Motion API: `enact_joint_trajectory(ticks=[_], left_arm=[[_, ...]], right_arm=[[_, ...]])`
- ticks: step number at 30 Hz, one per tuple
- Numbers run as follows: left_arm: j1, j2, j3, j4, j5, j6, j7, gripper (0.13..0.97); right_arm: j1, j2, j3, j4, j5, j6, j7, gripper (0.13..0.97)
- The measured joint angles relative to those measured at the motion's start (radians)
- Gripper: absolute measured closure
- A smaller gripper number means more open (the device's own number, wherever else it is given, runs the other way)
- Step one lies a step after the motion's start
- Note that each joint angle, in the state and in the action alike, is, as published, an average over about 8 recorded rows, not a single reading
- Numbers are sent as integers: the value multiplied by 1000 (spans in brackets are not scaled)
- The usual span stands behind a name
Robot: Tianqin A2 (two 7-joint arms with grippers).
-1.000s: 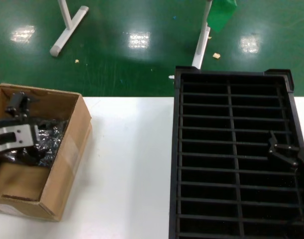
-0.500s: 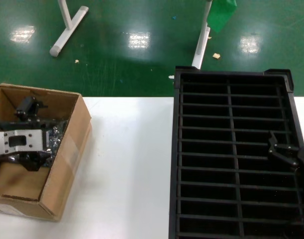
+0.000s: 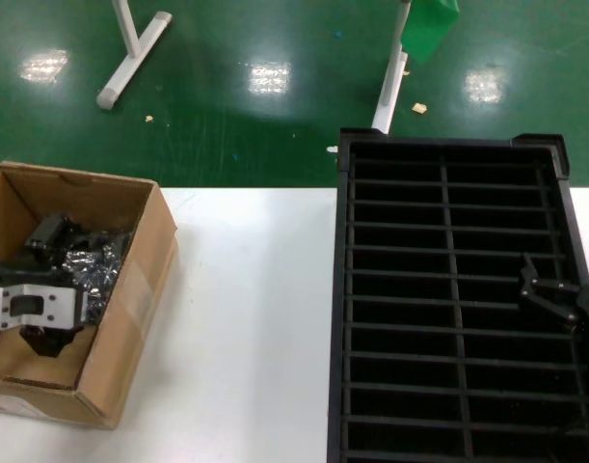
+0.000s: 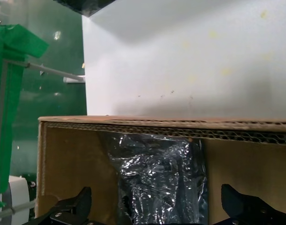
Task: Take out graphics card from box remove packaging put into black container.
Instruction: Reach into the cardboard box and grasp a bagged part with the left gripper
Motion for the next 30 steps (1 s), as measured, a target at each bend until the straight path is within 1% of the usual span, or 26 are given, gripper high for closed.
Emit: enact_joint_trajectory(ticks=[7,11,17,23,30], left_arm=[[14,12,-1,53,-55,-57,127,132],[20,21,-2,81,-80,-89,185,132],[24,29,-4,116,-100,-136,254,132],[18,39,-11,153,-113,-196,321,132],[23,58,-17,191,-133,-263,381,132]], right_arm=[[0,0,0,0,0,0,0,129],[0,0,0,0,0,0,0,129],[0,0,0,0,0,0,0,129],[0,0,0,0,0,0,0,129],[0,0,0,0,0,0,0,129]])
